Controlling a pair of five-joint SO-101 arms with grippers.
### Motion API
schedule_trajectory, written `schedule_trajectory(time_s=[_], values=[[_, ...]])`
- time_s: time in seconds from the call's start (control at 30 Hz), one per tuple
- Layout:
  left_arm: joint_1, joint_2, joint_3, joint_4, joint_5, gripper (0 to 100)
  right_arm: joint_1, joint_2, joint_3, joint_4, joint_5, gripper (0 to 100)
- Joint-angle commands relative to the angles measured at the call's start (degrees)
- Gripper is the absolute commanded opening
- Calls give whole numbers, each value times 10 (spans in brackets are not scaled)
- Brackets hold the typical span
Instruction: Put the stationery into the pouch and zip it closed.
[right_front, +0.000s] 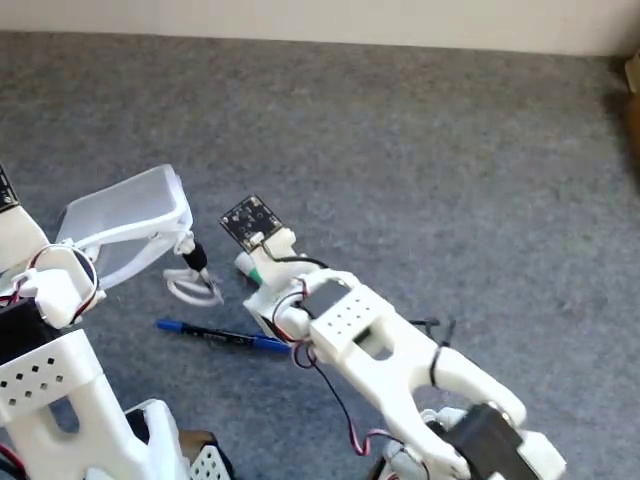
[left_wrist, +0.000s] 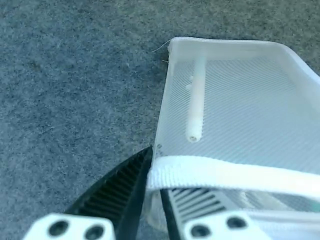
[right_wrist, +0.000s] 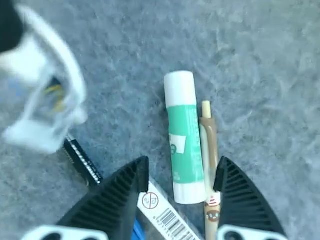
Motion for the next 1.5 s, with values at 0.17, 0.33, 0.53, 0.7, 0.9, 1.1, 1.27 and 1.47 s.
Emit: schedule_trajectory(time_s=[0.17,0.33,0.53,0.7,0.9,1.1,1.27,1.47], values=[[-7,-2,-33,-12,5,7,7,87,-88,-1,8,206],[-6,-2,-33,-12,5,7,7,115,-97,0,8,206],[-6,-2,-34,-12,5,7,7,124,-97,-1,9,206],[-6,-2,-34,-12,5,7,7,124,-97,0,9,202],[-6,-2,-34,-12,5,7,14,122,-97,0,103,6],[-6,-2,-34,-12,5,7,46,120,-97,0,110,9],[-6,-2,-34,-12,5,7,72,119,-114,3,112,9],[-6,-2,-34,-14,6,7,119,120,-189,109,112,9]])
